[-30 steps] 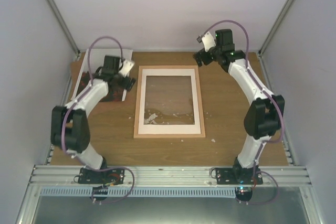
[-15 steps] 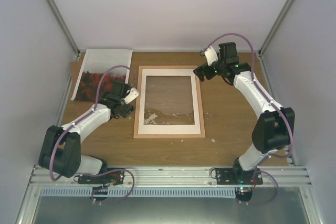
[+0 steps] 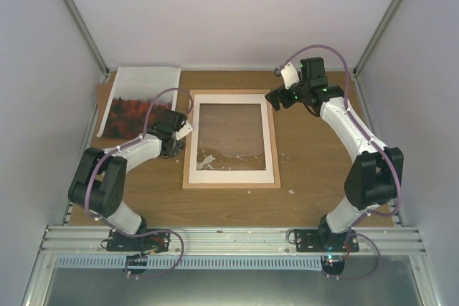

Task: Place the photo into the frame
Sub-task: Pick up the photo at the center of the board.

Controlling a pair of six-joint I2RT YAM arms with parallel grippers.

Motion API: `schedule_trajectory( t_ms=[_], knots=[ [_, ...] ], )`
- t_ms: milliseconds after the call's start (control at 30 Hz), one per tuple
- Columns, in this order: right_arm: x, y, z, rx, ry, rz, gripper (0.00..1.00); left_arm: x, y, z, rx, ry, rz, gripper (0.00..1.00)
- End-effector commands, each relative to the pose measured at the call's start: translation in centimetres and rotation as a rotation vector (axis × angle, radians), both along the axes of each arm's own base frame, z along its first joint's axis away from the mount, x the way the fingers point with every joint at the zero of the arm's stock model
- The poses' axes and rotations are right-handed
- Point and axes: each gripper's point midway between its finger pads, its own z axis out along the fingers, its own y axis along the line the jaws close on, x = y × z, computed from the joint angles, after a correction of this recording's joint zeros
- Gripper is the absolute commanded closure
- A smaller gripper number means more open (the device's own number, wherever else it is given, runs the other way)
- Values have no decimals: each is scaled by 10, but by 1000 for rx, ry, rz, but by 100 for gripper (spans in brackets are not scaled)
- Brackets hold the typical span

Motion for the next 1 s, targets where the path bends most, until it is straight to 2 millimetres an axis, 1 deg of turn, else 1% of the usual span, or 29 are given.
schedule_trajectory(
  t_ms=[0,133,267,367,567,700,800,967],
  knots=[
    [0,-4,9,19,-23,-11,0,27,-6,11,8,-88,6,15],
    [0,-4,7,16,-20,-8,0,35,-4,9,22,-102,20,18],
    [2,-4,3,14,-10,-6,0,38,-2,4,47,-97,28,22],
    [4,-3,4,18,-11,-3,0,39,0,2,63,-99,33,24],
    [5,-3,3,14,-9,-3,0,39,4,-6,88,-87,46,27],
    [5,-3,2,15,-7,-4,0,39,8,-6,103,-109,70,31],
    [6,-3,1,13,-6,-5,0,38,9,-8,120,-117,69,32],
    [6,-2,1,15,-1,-3,0,38,11,-14,147,-107,70,35]
  ],
)
